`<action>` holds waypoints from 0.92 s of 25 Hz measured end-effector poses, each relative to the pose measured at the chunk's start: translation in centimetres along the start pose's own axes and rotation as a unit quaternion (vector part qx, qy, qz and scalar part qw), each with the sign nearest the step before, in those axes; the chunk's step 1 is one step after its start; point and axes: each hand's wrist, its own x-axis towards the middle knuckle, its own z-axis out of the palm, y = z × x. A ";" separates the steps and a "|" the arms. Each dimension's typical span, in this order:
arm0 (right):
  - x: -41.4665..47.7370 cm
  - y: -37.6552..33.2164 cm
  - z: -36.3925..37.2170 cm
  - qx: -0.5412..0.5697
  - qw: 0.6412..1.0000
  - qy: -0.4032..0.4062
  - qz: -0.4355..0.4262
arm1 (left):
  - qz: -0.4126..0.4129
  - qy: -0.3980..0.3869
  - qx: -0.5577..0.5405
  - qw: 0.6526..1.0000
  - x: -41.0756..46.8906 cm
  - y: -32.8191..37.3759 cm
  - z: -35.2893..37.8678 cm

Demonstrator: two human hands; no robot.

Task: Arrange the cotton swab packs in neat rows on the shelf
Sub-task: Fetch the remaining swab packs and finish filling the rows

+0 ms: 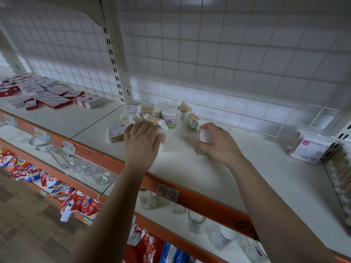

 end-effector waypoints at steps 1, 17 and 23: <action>-0.1 0.0 0.0 -0.001 1.000 0.001 0.000 | 0.000 -0.002 0.001 1.000 0.6 0.1 0.0; -0.4 0.6 0.7 -0.014 0.999 0.026 -0.018 | 0.015 -0.239 0.047 0.970 3.5 -1.6 -0.7; -0.5 0.6 0.7 -0.013 0.999 0.029 -0.021 | 0.059 -0.223 0.041 0.972 2.7 -1.4 -1.3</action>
